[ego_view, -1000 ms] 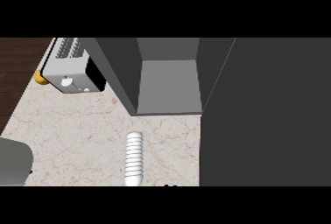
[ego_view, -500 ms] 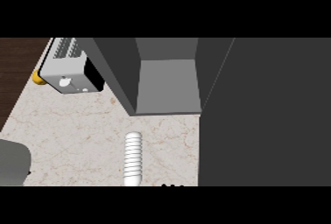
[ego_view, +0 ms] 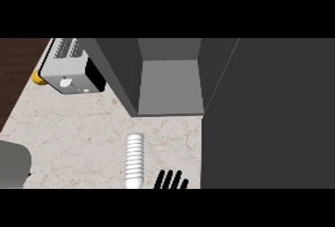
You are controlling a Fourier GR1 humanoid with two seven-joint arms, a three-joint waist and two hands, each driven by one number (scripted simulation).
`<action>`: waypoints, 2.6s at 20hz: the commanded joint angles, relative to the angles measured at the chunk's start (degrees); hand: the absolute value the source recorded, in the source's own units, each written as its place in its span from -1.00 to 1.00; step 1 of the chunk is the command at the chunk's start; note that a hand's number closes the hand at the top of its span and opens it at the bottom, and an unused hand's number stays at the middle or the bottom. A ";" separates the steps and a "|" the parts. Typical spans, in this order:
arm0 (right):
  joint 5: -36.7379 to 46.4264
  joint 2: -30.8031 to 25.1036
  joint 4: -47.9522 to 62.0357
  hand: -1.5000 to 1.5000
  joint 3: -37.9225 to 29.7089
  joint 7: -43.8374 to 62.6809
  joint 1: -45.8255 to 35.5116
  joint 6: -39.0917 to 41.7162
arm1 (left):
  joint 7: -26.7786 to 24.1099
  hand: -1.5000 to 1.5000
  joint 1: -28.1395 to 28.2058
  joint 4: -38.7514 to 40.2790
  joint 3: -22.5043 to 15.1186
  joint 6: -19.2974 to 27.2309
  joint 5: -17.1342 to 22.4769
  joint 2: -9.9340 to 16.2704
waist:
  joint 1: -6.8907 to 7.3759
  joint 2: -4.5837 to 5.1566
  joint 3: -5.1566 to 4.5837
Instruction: Pick up the bottled water, place it into the cabinet and close the cabinet
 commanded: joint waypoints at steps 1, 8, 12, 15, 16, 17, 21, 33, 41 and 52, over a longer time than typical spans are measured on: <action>-10.94 0.37 -11.32 -1.00 -1.04 4.12 4.42 -0.63 | -1.98 -1.00 -4.23 1.80 5.11 1.77 3.10 2.33 | -0.05 0.04 -0.06; -15.26 -0.69 -10.59 -1.00 -3.99 1.99 6.28 0.93 | -2.30 -1.00 -7.08 0.59 8.92 -1.12 6.64 2.33 | 0.02 0.04 -0.04; -14.74 -1.23 -10.78 -1.00 -3.55 1.15 7.94 2.63 | -5.17 -1.00 -8.99 3.00 12.73 1.01 11.41 4.86 | 0.03 0.06 -0.06; -15.44 -1.16 -10.14 -1.00 -3.77 0.40 7.71 2.17 | -8.19 -1.00 -9.21 4.64 14.43 3.66 14.87 6.89 | 0.23 0.13 -0.09; -14.37 -0.80 -9.40 -1.00 -3.08 0.22 7.65 2.15 | -8.47 -1.00 -13.07 1.69 16.49 -2.21 17.42 7.14 | 0.17 0.16 -0.05; -15.29 -0.66 -10.60 -1.00 -3.44 -0.76 10.76 3.88 | -7.98 -1.00 -10.66 2.45 15.27 1.25 15.17 7.08 | -0.02 -0.02 -0.05; -16.83 -2.45 -7.67 -1.00 -6.65 -3.27 10.22 5.42 | -13.61 -1.00 -13.19 3.20 20.00 2.29 22.32 11.73 | 0.08 0.06 -0.05; -15.69 -2.09 -8.06 -1.00 -5.16 -6.56 14.17 7.00 | -29.75 -1.00 -16.28 9.31 23.60 -3.29 42.75 13.89 | -0.05 0.23 -0.09; -16.67 -3.33 -7.72 -1.00 -7.55 -8.12 15.19 6.94 | -43.01 1.00 -17.93 16.40 28.19 -4.25 54.46 12.16 | -0.15 0.31 -0.16; -19.27 -5.35 -9.17 -1.00 -9.95 -6.95 16.58 5.59 | -48.26 1.00 -19.78 18.84 25.47 -4.82 50.83 9.22 | 0.33 0.22 -0.08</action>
